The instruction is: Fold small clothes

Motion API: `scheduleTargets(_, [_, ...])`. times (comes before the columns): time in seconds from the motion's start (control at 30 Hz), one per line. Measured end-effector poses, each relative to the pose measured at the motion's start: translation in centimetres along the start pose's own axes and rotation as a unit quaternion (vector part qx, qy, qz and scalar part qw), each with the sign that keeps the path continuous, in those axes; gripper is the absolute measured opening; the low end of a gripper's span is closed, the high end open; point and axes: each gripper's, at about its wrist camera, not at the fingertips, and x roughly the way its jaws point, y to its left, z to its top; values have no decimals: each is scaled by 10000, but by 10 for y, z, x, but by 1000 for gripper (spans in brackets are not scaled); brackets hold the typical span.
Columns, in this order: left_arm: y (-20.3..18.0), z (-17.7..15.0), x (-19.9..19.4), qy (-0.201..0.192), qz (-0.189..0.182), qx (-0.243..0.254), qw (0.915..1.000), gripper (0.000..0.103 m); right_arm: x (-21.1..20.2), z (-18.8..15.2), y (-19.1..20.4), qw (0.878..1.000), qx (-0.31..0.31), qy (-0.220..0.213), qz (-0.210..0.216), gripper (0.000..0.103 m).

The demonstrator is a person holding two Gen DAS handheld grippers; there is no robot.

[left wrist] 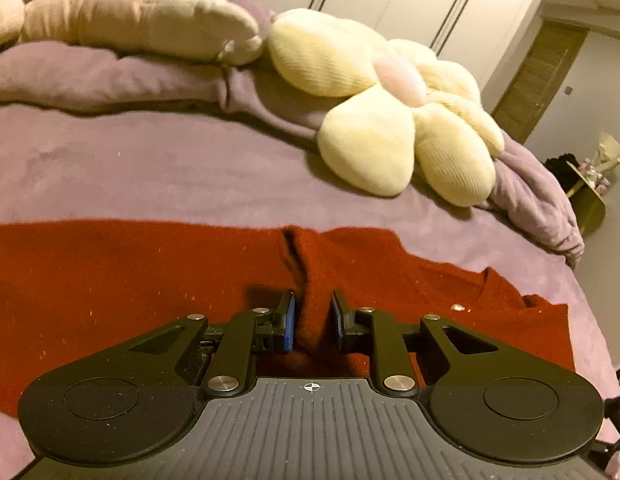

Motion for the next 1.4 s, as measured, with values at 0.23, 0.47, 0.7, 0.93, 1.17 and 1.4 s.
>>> scheduleTargets(0.23, [-10, -13, 16, 144, -137, -33, 9998, 20, -3, 9, 6, 9987, -205, -433, -192, 9])
scheduleTargets(0.47, [-34, -19, 36, 193, -112, 382, 9990, 20, 0, -7, 27, 9534, -2451, -911, -1503, 8])
scheduleTargets(0.7, [-6, -21, 37, 184, 172, 198, 9995, 19, 19, -30, 42, 9231, -3382, -740, -1675, 8])
scheduleTargets(0.93, [-9, -31, 33, 311, 253, 427, 9983, 33, 24, -25, 39, 9151, -3470, -749, -1910, 6])
scheduleTargets(1.17, [0, -16, -21, -401, 499, 310, 9975, 70, -20, -31, 64, 9164, -3575, -43, -1801, 28])
scheduleTargets(1.4, [-46, -27, 18, 106, 235, 790, 9965, 62, 9, -48, 104, 8852, -4414, -220, -1454, 27])
